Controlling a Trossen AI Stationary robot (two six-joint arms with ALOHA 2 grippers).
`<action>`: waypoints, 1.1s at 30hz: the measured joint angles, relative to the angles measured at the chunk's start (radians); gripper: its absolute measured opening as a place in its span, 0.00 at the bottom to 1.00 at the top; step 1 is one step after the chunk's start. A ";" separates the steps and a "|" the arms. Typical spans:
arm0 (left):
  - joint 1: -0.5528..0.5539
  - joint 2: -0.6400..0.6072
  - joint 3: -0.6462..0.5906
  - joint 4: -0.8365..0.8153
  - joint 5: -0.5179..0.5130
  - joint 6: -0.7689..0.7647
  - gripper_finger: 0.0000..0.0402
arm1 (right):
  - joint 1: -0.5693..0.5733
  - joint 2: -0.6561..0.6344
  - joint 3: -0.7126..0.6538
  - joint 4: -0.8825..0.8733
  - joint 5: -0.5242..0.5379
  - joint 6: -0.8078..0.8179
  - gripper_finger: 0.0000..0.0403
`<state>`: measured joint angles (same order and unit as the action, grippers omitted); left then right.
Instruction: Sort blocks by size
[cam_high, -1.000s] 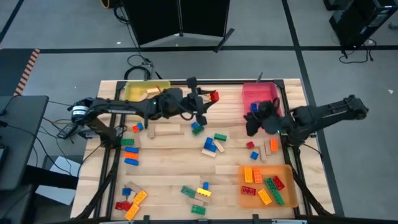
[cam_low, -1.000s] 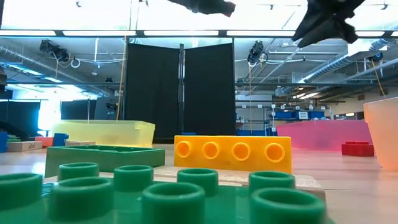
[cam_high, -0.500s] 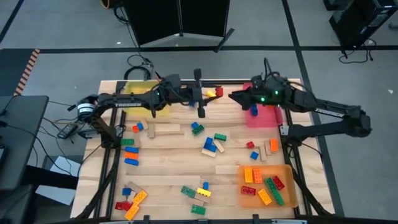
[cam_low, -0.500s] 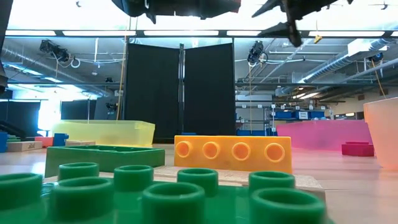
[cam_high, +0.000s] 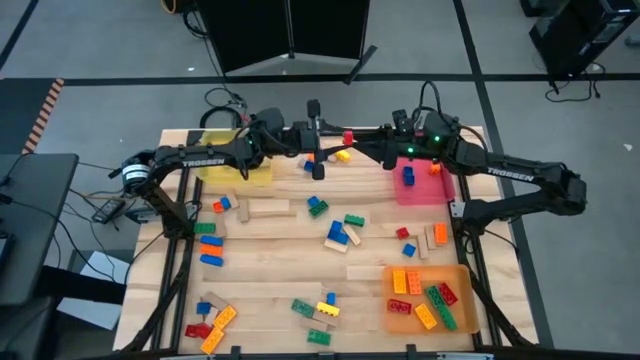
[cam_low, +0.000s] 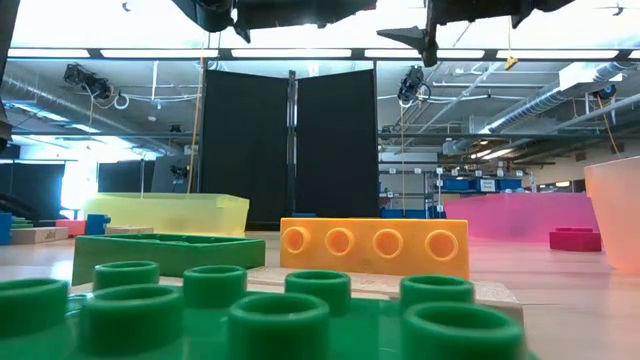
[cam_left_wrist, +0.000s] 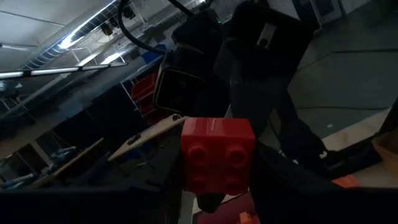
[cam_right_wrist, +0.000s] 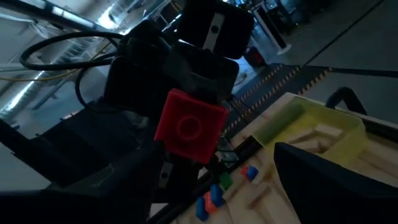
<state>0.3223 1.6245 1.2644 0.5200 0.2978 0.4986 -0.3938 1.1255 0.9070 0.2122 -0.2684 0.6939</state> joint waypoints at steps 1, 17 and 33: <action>0.002 0.000 0.000 0.000 0.002 -0.006 0.38 | -0.003 0.000 0.000 0.004 -0.009 -0.001 0.80; 0.013 0.006 -0.001 0.062 -0.030 -0.013 0.38 | -0.019 -0.016 0.000 -0.032 -0.134 0.021 0.72; 0.002 0.013 -0.001 0.045 0.006 -0.066 0.38 | -0.038 -0.016 0.000 0.053 -0.122 0.009 0.71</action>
<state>0.3246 1.6373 1.2633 0.5648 0.3042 0.4328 -0.4317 1.1095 0.9073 0.2657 -0.3904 0.7033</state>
